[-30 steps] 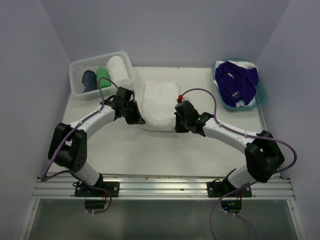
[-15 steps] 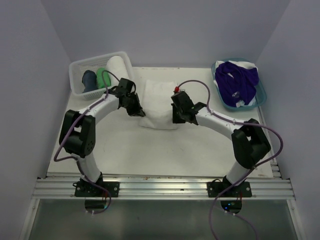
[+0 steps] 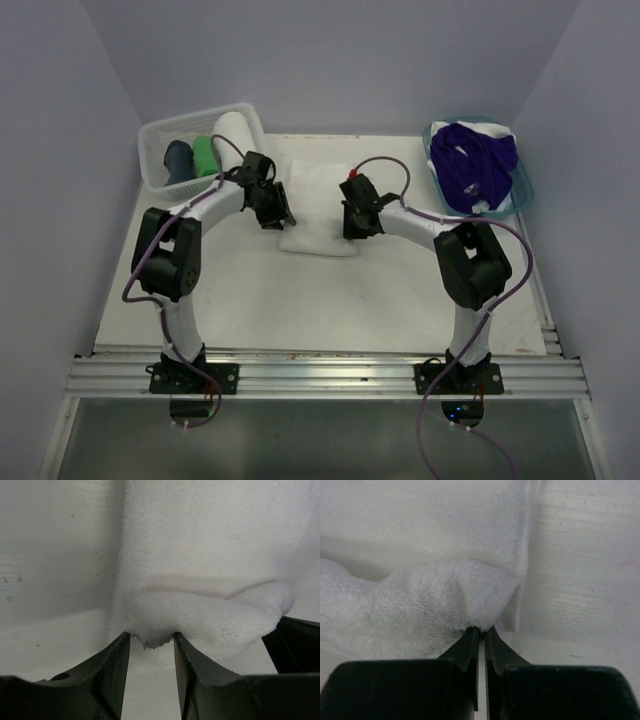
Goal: Roll the towels
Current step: Fold the towel
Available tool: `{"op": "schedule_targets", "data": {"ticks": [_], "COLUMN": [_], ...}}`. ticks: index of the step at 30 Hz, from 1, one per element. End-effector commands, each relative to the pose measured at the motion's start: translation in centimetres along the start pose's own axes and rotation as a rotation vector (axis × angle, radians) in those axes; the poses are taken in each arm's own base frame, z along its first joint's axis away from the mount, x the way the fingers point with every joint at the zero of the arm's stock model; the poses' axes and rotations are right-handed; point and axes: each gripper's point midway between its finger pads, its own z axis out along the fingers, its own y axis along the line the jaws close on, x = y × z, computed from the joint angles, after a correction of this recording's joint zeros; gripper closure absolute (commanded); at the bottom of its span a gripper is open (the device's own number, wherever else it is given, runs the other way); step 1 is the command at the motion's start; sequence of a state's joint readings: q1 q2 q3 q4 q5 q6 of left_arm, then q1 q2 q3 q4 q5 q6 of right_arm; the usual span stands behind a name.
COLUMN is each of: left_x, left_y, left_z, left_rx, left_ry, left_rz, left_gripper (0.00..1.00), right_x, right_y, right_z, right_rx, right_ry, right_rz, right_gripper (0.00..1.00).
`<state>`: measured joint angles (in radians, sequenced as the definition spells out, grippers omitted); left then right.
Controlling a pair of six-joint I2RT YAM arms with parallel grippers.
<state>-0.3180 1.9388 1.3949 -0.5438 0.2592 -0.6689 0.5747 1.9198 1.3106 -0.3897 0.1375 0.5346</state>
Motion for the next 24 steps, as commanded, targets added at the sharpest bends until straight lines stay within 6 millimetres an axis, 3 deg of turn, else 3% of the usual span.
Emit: {"op": "schedule_targets", "data": {"ticks": [1, 4, 6, 9, 10, 13, 15, 16, 18, 19, 22, 24], "left_x": [-3.2, -3.1, -2.4, -1.1, -0.4, 0.4, -0.2, -0.1, -0.9, -1.1, -1.4, -1.2], "left_y": [-1.3, -1.8, -1.7, -3.4, -4.9, -7.0, -7.4, -6.8, -6.9, -6.0, -5.8, -5.5], "left_z": [-4.2, -6.1, -6.3, -6.6, -6.5, -4.8, -3.6, -1.8, -0.9, 0.4, 1.7, 2.1], "left_rx": [0.017, 0.035, 0.038, 0.096, 0.166, 0.237, 0.235, 0.21, 0.198, 0.167, 0.147, 0.132], "left_ry": [-0.156, -0.212, -0.213, -0.2, -0.196, -0.169, -0.169, -0.146, -0.146, -0.134, -0.105, -0.087], "left_rz": [0.033, 0.034, 0.019, 0.021, 0.04, 0.053, 0.057, 0.05, 0.066, 0.066, 0.1, 0.115], "left_gripper": [0.55, 0.56, 0.56, 0.57, 0.57, 0.58, 0.6, 0.61, 0.62, 0.63, 0.64, 0.64], "right_x": [0.4, 0.7, 0.5, 0.0, 0.0, -0.5, -0.6, -0.6, -1.0, -1.0, -1.9, -2.3], "right_y": [-0.8, -1.4, -1.7, -2.0, -2.1, -2.0, -1.9, -1.8, -1.6, -1.5, -1.0, -0.8], "right_z": [0.7, 0.9, 0.9, 0.5, 0.4, 0.0, -0.4, -0.6, -1.6, -2.0, -3.9, -4.7], "right_rx": [0.031, 0.032, 0.032, 0.025, 0.022, 0.013, 0.007, 0.001, -0.015, -0.027, -0.069, -0.086], "right_ry": [0.029, 0.044, 0.046, 0.041, 0.043, 0.035, 0.036, 0.037, 0.028, 0.026, -0.009, -0.011], "right_rz": [0.029, 0.051, 0.064, 0.079, 0.082, 0.083, 0.081, 0.078, 0.075, 0.065, 0.039, 0.016], "right_gripper": [1.0, 1.0, 1.0, 1.0, 1.0, 1.0, 1.0, 1.0, 1.0, 0.93, 0.73, 0.65]}}
